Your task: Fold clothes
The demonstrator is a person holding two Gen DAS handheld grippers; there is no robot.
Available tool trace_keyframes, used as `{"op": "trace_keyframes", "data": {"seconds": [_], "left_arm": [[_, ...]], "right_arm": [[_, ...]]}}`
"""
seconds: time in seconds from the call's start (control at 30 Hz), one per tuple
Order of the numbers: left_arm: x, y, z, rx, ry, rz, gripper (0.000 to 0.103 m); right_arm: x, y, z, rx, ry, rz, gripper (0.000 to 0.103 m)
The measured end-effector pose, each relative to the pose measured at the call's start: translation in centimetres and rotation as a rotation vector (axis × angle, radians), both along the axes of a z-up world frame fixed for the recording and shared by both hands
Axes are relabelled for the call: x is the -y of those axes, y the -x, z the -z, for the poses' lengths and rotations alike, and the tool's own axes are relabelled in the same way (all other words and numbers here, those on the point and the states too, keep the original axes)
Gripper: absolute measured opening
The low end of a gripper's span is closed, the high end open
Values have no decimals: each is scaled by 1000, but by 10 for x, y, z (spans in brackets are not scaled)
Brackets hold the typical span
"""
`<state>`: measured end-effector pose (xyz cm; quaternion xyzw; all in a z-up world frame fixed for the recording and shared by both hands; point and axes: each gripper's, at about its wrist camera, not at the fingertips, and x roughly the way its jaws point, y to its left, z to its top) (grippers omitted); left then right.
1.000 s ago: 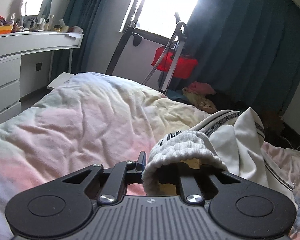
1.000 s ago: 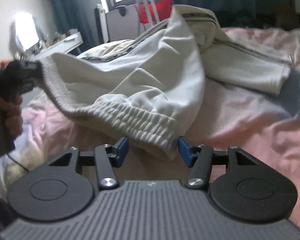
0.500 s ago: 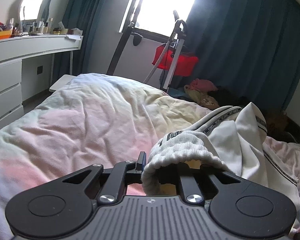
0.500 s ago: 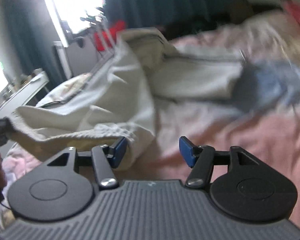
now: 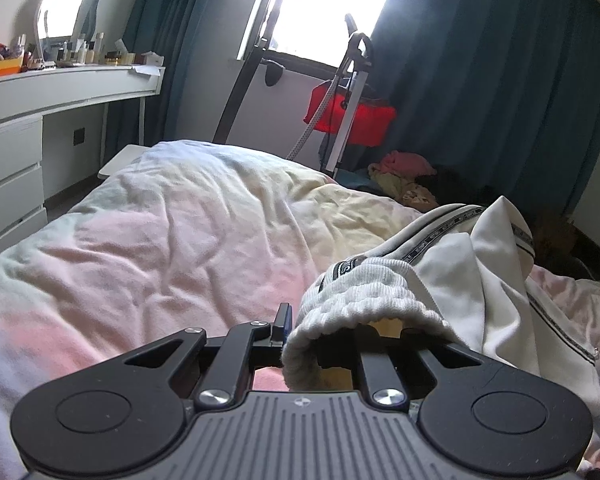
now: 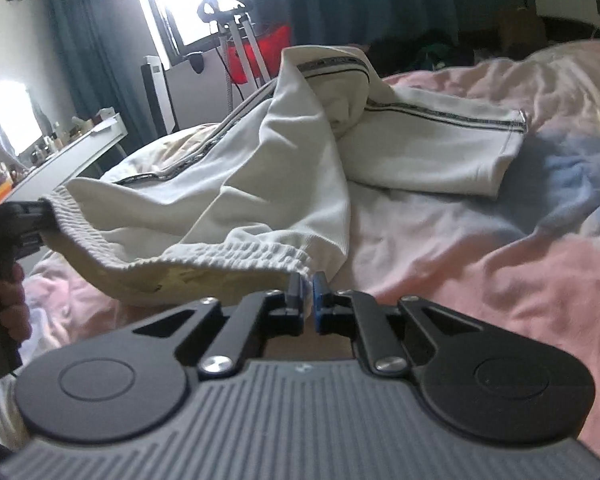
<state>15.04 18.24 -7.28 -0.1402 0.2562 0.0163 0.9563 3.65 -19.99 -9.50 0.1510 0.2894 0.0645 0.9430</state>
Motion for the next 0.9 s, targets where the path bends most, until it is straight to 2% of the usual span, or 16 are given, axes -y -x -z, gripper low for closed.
{"op": "trace_keyframes", "data": {"seconds": [0.03,0.1,0.17,0.2,0.27,0.3,0.33,0.37,0.47,0.6,0.67,0.73,0.87,0.9], "left_arm": [[0,0,0,0,3,4,12],[0,1,1,1,3,4,12],[0,1,2,-5,7,1,12],[-1,0,3,-8,10,1,12],[-1,1,3,-8,9,3,12],[-1,1,2,-6,7,5,12],[-1,2,2,-3,5,6,12],[-1,2,2,-1,7,8,12],[-5,6,-3,20,41,24,10],[-14,21,-17,109,122,38,10],[-16,23,-20,104,120,31,10],[-20,22,-17,56,116,18,10],[-27,7,3,-110,116,53,11],[-28,5,8,-144,107,63,12]], "right_arm": [[1,-2,2,0,-5,4,10],[-2,-11,7,-11,3,18,19],[-5,-21,14,-25,11,31,59],[-5,-26,18,-29,7,34,62],[-3,-31,23,-31,-11,24,59],[-1,-32,23,-29,-21,20,54],[0,-32,21,-27,-27,15,30],[1,-30,18,-25,-31,10,11],[-4,-11,-4,57,23,1,11],[-13,30,-45,212,67,-40,11],[-18,40,-53,222,75,-77,11],[-21,36,-46,155,72,-113,12],[-29,16,-15,-62,82,-149,15],[-28,14,-12,-87,87,-159,15]]}}
